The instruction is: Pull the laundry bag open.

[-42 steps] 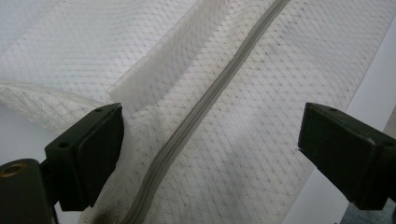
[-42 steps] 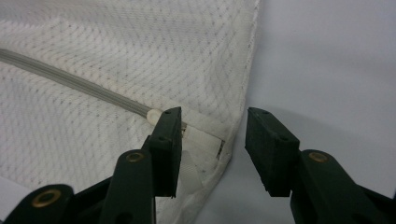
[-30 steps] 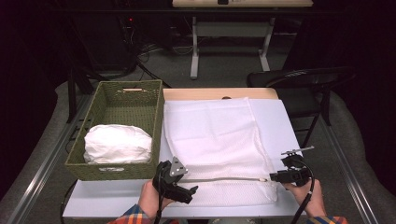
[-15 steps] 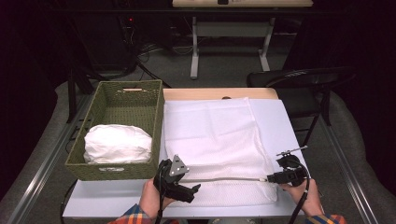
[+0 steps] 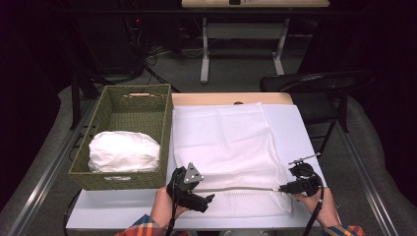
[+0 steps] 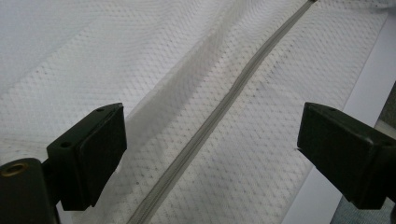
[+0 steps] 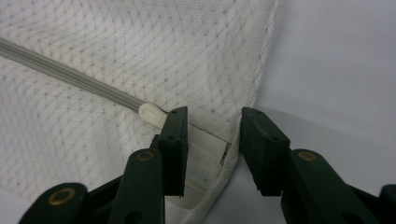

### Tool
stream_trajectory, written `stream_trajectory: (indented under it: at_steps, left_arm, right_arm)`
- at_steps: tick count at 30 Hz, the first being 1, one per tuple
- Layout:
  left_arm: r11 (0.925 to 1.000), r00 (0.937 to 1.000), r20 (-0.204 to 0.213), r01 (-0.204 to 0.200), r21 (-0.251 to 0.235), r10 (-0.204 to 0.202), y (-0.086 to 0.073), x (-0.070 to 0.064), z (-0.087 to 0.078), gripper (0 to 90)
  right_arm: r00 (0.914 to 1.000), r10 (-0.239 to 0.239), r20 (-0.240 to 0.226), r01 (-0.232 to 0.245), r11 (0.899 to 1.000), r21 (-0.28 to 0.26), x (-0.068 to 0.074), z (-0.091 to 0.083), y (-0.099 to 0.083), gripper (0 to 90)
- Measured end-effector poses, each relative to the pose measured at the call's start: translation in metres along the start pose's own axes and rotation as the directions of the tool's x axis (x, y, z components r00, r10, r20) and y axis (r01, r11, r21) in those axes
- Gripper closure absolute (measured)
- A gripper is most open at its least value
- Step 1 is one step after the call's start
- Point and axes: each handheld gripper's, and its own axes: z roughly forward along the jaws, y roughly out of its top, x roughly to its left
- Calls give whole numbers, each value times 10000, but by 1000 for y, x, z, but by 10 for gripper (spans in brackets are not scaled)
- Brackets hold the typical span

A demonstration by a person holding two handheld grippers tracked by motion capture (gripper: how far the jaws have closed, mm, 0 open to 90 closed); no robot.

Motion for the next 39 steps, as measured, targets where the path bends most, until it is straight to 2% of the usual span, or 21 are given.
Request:
stream_trajectory:
  at_steps: [7,12,13,14,15,17,20,22,24,27,29,30,34,36,38,39]
  left_arm:
    - [9997,9997,230,-56,247,50,-2,1,2,83]
    - [9991,9990,409,-210,361,195,-1,-3,8,98]
    - [9991,9989,420,-222,367,207,-1,-4,9,98]
    - [9991,9989,420,-222,367,207,-1,-4,9,99]
    - [9991,9987,473,-232,367,214,0,-6,12,100]
    - [9991,9985,496,-238,352,220,1,-6,13,101]
    - [9988,9978,622,-259,421,232,3,-6,18,104]
    - [9987,9974,697,-218,451,186,5,-5,22,105]
    - [9991,9964,837,-191,385,158,9,-4,25,104]
    - [9995,9955,939,-166,280,139,14,-5,29,96]
    - [9995,9957,910,-217,226,195,15,-7,30,82]
    - [9995,9954,915,-295,84,286,18,-10,34,79]
    - [9992,9937,1065,-376,127,360,22,-14,43,61]
    - [9985,9905,1308,-473,289,432,27,-19,53,51]
    - [9982,9902,1322,-496,336,448,28,-21,56,46]
    - [9970,9846,1641,-670,381,599,30,-24,61,45]
  right_arm:
    - [9985,-306,448,303,9995,68,4,1,0,690]
    - [9972,-527,526,530,9986,-41,7,3,0,748]
    - [9976,-515,472,516,9987,-3,8,2,0,784]
    - [9976,-515,472,516,9987,-3,8,2,0,784]
    - [9986,-468,239,468,9989,0,8,2,0,828]
    - [9990,-432,150,433,9990,-57,6,3,0,835]
    - [9992,-117,-382,112,9999,-124,-1,2,0,851]
    - [9992,-114,-382,109,9998,-151,-2,0,0,852]
    - [9988,-335,-356,314,9979,-569,2,-8,1,852]
    - [9984,-441,-362,410,9957,-827,5,-14,1,853]
    - [9962,-643,-583,589,9942,-901,6,-15,0,852]
    - [9955,-719,-614,662,9937,-906,6,-15,0,852]
    - [9955,-744,-594,689,9936,-897,7,-15,0,852]
    - [9943,-950,-481,899,9910,-997,8,-18,0,850]
    - [9940,-1006,-440,956,9899,-1044,9,-20,0,850]
    - [9941,-1012,-394,963,9892,-1102,10,-21,0,850]
